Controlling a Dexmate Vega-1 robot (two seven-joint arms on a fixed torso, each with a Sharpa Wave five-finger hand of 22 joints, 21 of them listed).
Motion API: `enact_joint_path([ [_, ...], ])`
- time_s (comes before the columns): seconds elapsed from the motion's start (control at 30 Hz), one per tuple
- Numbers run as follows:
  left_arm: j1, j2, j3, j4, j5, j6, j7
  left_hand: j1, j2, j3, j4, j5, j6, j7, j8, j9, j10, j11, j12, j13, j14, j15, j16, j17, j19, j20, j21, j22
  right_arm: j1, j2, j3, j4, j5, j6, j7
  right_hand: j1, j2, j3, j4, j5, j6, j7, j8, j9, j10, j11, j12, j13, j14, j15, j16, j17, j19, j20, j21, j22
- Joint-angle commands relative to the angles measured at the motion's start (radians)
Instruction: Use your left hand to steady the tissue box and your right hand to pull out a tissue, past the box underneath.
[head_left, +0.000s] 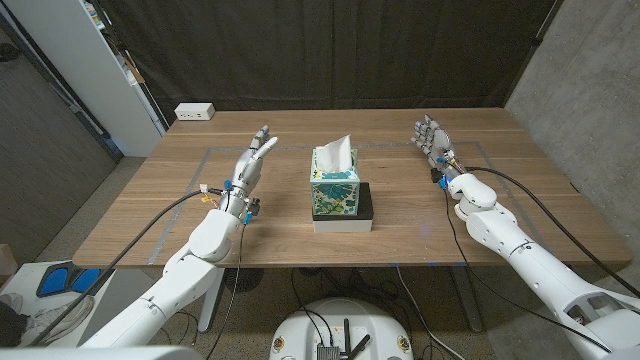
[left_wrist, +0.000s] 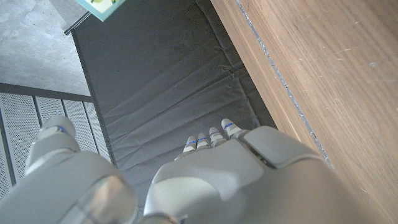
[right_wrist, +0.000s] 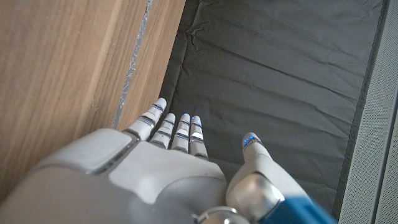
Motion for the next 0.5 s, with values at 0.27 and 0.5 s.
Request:
enact_joint_path([
  [0.27, 0.071, 0.0, -0.014, -0.044, 0.022, -0.015, 0.022, 0.011, 0.004, -0.011, 0.0, 0.007, -0.449, -0.006, 0.01, 0.003, -0.356, -0.004, 0.006, 0.002, -0.334, 0.008, 0.007, 0.003, -0.102, -0.056, -0.006, 0.006, -0.019, -0.012, -0.002, -0.046, -0.012, -0.016, -0.024, -0.003, 0.005, 0.0, -0.006, 0.003, -0.001, 0.004, -0.002, 0.004, 0.003, 0.004, -0.003, 0.005, 0.001, 0.006, -0.001, 0.002, -0.002, 0.004, -0.004, 0.003],
  [0.5, 0.088, 0.003, -0.017, -0.056, 0.036, -0.022, 0.025, 0.012, 0.005, -0.014, 0.001, 0.008, -0.447, -0.006, 0.01, 0.003, -0.355, -0.003, 0.006, 0.002, -0.334, 0.008, 0.007, 0.003, -0.101, -0.056, -0.007, 0.006, -0.025, -0.012, -0.002, -0.058, -0.018, -0.015, -0.034, -0.004, 0.006, 0.0, -0.007, 0.003, -0.002, 0.004, -0.003, 0.004, 0.004, 0.005, -0.003, 0.006, 0.001, 0.005, -0.002, 0.001, -0.002, 0.004, -0.004, 0.002],
])
